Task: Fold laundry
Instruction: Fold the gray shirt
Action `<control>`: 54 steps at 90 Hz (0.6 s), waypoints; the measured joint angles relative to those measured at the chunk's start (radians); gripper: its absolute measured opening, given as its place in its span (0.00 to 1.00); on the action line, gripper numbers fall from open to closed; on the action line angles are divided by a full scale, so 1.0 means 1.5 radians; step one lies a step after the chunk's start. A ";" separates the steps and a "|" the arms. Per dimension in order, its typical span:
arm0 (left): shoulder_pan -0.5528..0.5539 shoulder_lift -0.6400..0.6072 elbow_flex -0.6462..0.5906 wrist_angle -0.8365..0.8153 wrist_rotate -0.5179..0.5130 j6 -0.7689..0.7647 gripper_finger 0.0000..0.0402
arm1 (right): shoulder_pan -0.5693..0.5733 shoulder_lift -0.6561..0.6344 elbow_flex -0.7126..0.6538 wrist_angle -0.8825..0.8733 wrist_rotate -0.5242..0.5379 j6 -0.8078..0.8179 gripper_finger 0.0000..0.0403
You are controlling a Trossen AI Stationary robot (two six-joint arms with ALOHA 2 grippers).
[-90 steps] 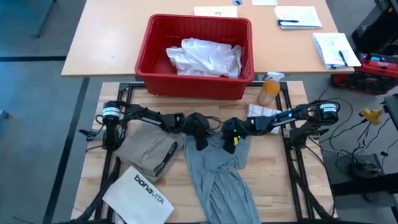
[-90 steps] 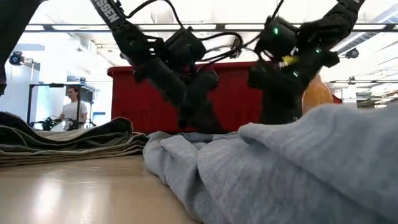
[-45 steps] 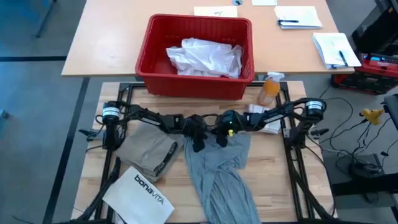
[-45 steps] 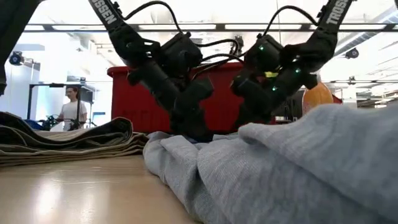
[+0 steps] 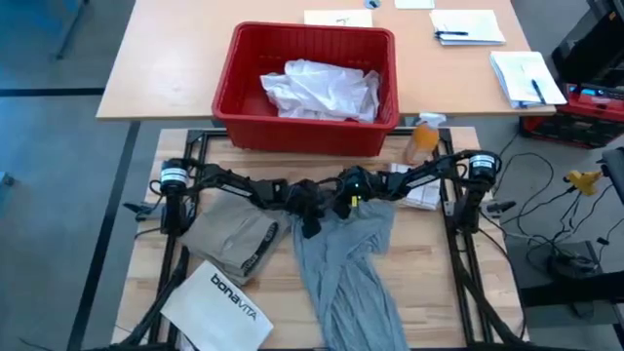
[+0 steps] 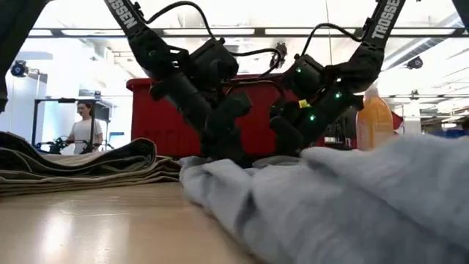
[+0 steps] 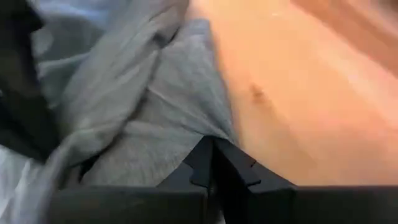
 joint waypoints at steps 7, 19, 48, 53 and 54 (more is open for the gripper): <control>0.000 0.000 0.000 0.000 0.000 0.000 0.00 | -0.020 0.000 0.000 0.008 0.001 -0.010 0.00; 0.000 0.000 0.000 0.000 0.001 0.000 0.00 | -0.034 -0.012 0.006 0.012 -0.042 -0.022 0.00; 0.000 -0.001 0.000 -0.001 0.002 0.002 0.00 | -0.039 -0.174 -0.053 -0.098 -0.140 -0.051 0.00; 0.000 -0.001 0.000 -0.001 0.002 0.004 0.00 | -0.041 -0.204 -0.093 -0.084 -0.143 -0.044 0.00; 0.000 -0.001 0.000 -0.001 0.002 0.004 0.00 | -0.042 -0.209 -0.101 -0.081 -0.145 -0.040 0.00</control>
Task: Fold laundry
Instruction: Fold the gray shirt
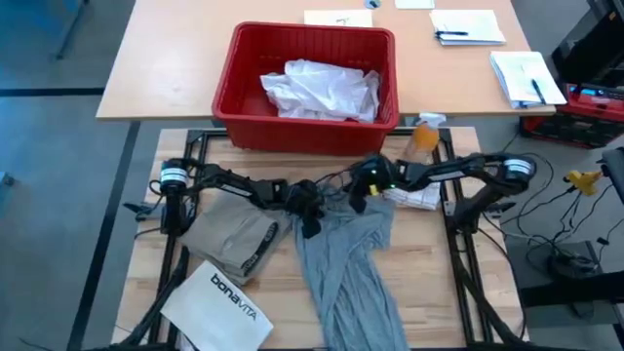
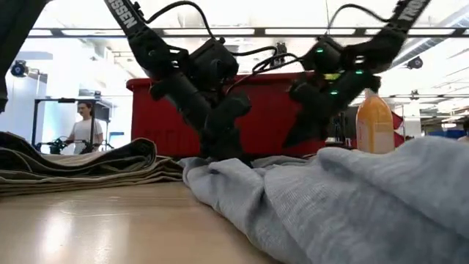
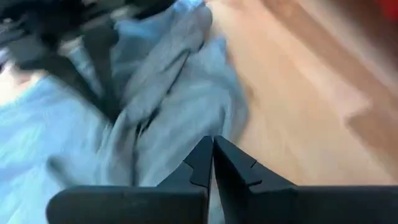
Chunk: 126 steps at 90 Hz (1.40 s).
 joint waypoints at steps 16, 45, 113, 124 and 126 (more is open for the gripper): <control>0.000 0.000 -0.001 0.000 0.000 0.004 0.00 | -0.003 -0.064 -0.095 0.029 -0.074 0.030 0.00; 0.000 0.000 -0.001 0.002 0.000 0.004 0.00 | 0.057 0.012 -0.103 0.030 -0.086 0.038 0.00; 0.000 0.000 -0.001 -0.010 0.016 0.004 0.00 | 0.138 0.028 -0.067 -0.028 -0.189 0.028 0.00; 0.000 -0.004 -0.001 -0.026 0.029 0.018 0.00 | 0.138 -0.033 -0.067 -0.014 -0.188 0.046 0.00; 0.000 -0.005 -0.001 -0.029 0.030 0.021 0.00 | 0.136 -0.045 -0.068 -0.014 -0.186 0.045 0.00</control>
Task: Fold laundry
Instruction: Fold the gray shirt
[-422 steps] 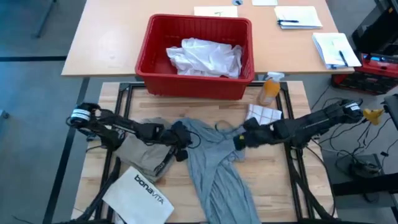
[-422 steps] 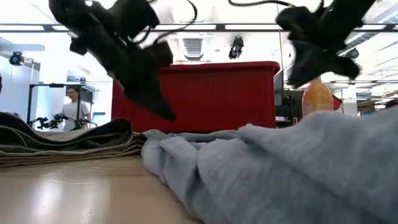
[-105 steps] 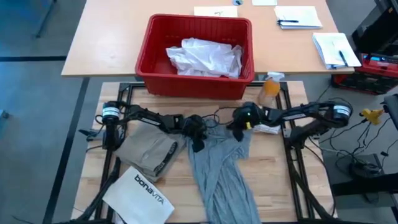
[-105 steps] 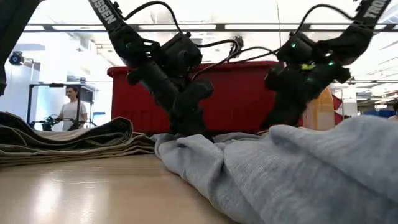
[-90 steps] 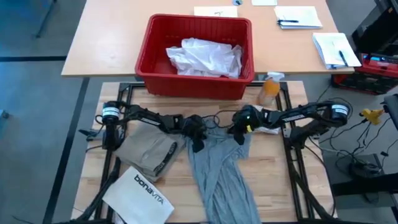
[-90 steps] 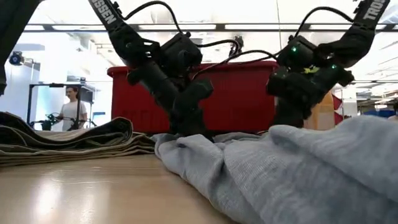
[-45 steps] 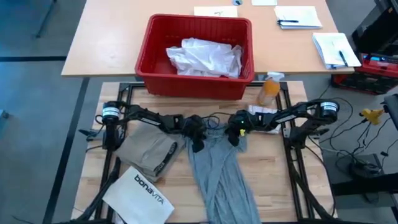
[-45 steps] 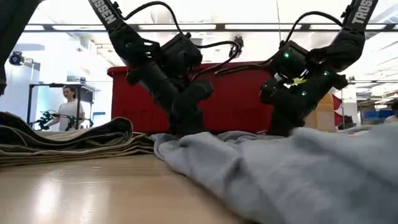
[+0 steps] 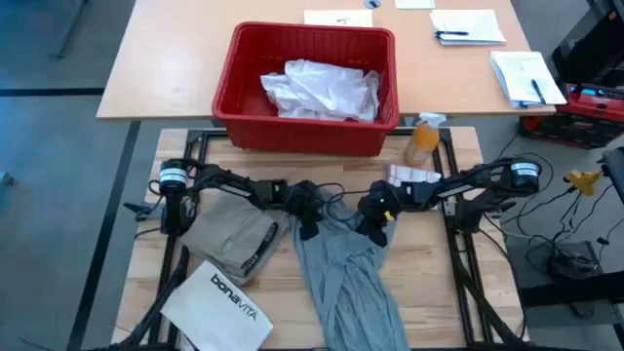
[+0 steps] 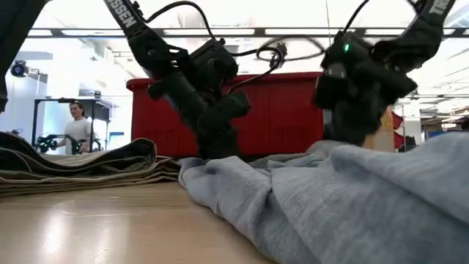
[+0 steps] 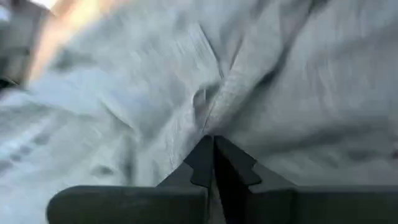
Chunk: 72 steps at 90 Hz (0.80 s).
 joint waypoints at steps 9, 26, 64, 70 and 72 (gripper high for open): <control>0.000 -0.002 0.000 -0.007 0.001 0.008 0.00 | -0.012 -0.050 -0.001 -0.003 0.057 0.004 0.00; 0.000 -0.004 0.000 -0.008 0.001 0.010 0.00 | -0.070 -0.050 -0.002 -0.002 0.177 0.020 0.03; 0.000 -0.004 0.000 -0.013 0.003 0.005 0.00 | -0.116 0.158 0.108 0.032 0.101 -0.029 0.30; 0.000 -0.004 0.000 -0.016 0.005 0.002 0.00 | -0.122 0.180 0.124 0.043 0.103 -0.022 0.31; 0.000 -0.004 0.000 -0.017 0.005 0.001 0.00 | -0.124 0.185 0.128 0.044 0.105 -0.021 0.30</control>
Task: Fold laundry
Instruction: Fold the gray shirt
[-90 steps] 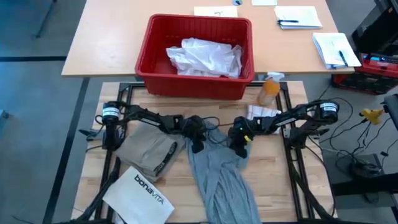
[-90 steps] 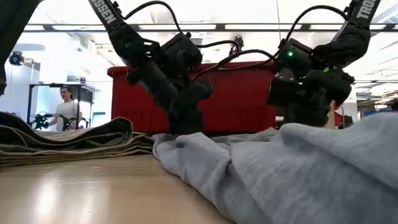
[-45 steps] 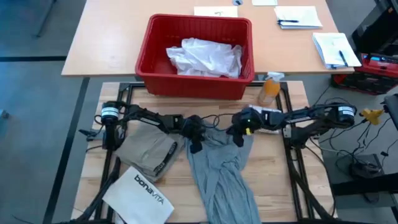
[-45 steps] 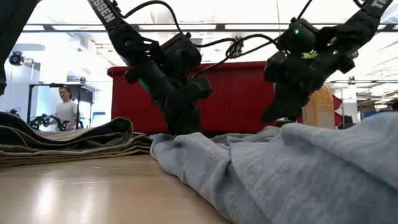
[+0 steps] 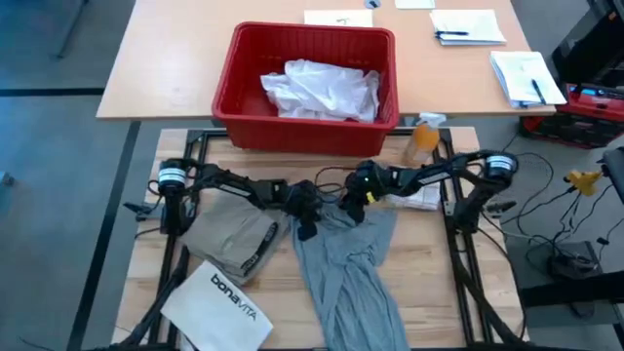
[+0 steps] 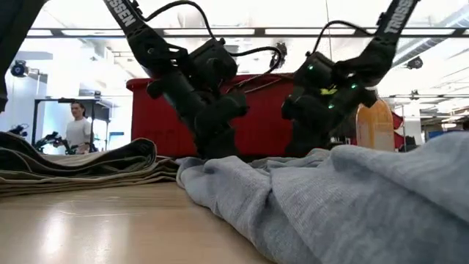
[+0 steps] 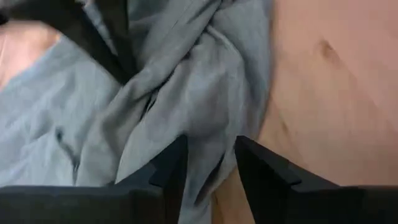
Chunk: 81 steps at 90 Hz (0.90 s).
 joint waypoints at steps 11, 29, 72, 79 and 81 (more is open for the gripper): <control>0.000 0.000 0.000 -0.003 0.000 -0.001 0.00 | -0.008 0.010 0.009 0.001 0.001 0.000 0.25; 0.000 0.000 0.000 -0.005 0.001 -0.001 0.00 | -0.012 0.007 0.001 -0.009 -0.025 -0.001 0.16; 0.000 0.000 0.000 -0.005 0.001 -0.001 0.00 | -0.012 0.001 -0.006 -0.010 -0.022 -0.039 0.03; 0.000 0.000 0.000 -0.005 0.001 -0.001 0.00 | -0.015 -0.025 0.001 -0.023 -0.016 -0.040 0.01; 0.000 0.000 0.000 -0.005 0.001 -0.001 0.00 | -0.015 -0.032 0.005 -0.028 -0.012 -0.045 0.01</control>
